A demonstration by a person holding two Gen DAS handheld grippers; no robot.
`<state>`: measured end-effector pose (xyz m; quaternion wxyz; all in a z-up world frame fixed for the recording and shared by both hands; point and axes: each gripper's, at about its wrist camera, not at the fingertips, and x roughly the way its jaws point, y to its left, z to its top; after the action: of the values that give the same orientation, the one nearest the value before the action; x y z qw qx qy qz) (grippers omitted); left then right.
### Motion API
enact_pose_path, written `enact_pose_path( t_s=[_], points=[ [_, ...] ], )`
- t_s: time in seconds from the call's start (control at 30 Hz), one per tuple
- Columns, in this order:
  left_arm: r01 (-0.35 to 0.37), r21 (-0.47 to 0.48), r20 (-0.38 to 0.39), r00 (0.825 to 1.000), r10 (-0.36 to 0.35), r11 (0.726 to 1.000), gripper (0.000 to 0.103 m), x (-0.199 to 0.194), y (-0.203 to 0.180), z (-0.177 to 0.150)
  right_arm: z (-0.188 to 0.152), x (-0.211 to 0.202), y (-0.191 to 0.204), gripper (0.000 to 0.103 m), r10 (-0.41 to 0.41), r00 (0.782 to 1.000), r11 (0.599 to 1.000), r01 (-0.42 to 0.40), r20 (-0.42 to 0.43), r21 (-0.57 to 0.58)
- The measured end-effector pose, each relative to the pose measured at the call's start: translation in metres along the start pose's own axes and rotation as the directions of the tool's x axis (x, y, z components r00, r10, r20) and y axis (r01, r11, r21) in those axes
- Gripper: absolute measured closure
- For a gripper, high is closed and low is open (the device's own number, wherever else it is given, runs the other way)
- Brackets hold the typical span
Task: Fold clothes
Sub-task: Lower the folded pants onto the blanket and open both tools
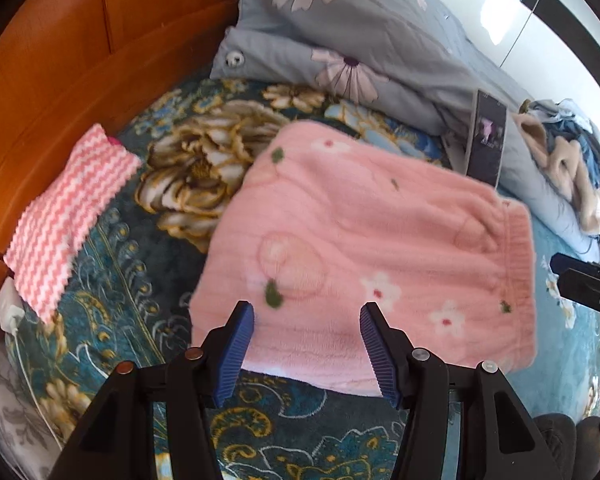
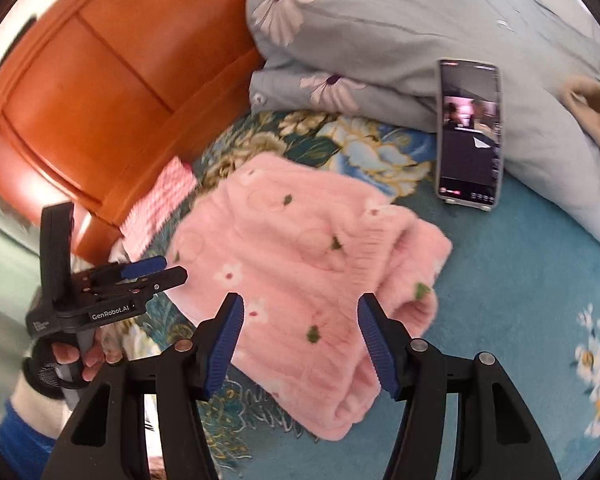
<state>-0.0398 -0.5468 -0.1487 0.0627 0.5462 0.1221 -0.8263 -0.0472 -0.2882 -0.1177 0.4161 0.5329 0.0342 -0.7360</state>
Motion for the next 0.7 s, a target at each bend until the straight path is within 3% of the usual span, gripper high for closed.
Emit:
enact_pose_path(
  t_s=[0.13,0.33,0.7],
  points=[
    [0.013,-0.024,-0.012,1.000,-0.013,1.000,0.043,0.012,0.003,-0.006,-0.007,0.030,-0.006,0.042,-0.057,0.997,0.998,0.057,-0.059,0.001],
    [0.024,-0.051,-0.029,0.999,-0.026,0.998,0.041,0.032,0.006,-0.011,-0.019,0.055,-0.032,0.042,-0.066,0.990,0.993,0.077,-0.128,0.089],
    [-0.005,-0.052,0.050,0.999,0.007,0.999,0.039,0.004,-0.002,-0.035,-0.037,0.023,-0.008,0.042,-0.080,0.994,0.991,0.087,-0.075,0.105]
  ],
)
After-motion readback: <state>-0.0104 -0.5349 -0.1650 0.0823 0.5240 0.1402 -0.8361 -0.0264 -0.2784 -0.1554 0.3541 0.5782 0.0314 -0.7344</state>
